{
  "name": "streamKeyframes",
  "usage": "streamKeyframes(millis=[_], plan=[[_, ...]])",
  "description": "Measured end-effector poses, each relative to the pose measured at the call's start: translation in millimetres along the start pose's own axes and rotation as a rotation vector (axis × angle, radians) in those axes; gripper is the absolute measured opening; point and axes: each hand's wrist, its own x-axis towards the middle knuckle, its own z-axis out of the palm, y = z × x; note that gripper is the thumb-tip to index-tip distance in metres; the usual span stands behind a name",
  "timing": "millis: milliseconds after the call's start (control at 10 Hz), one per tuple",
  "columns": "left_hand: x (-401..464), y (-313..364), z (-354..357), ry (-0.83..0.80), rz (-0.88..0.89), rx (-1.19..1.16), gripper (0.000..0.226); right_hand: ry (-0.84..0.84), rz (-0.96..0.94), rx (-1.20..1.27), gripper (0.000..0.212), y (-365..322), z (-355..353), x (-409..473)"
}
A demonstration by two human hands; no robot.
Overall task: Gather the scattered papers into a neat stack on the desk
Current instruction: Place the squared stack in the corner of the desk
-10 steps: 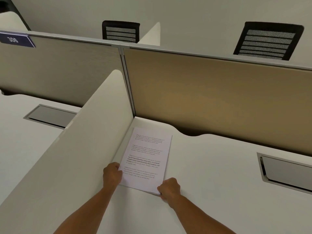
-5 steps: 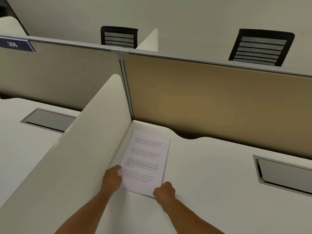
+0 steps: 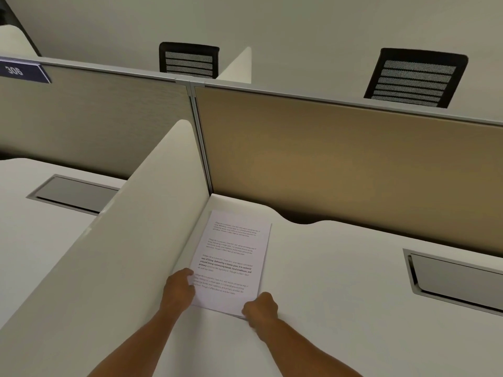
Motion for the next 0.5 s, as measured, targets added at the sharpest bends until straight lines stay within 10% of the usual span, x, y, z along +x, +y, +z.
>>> streamKeyframes(millis=[200, 500], plan=[[-21.9, 28.1, -15.8, -0.060, -0.006, 0.123, 0.067, 0.013, -0.056, -0.077, 0.011, 3.7, -12.1, -14.4], [-70.1, 61.9, -39.1, -0.053, 0.000, 0.102, 0.051, -0.029, -0.086, -0.299, 0.022, 41.1, -54.1, -52.3]])
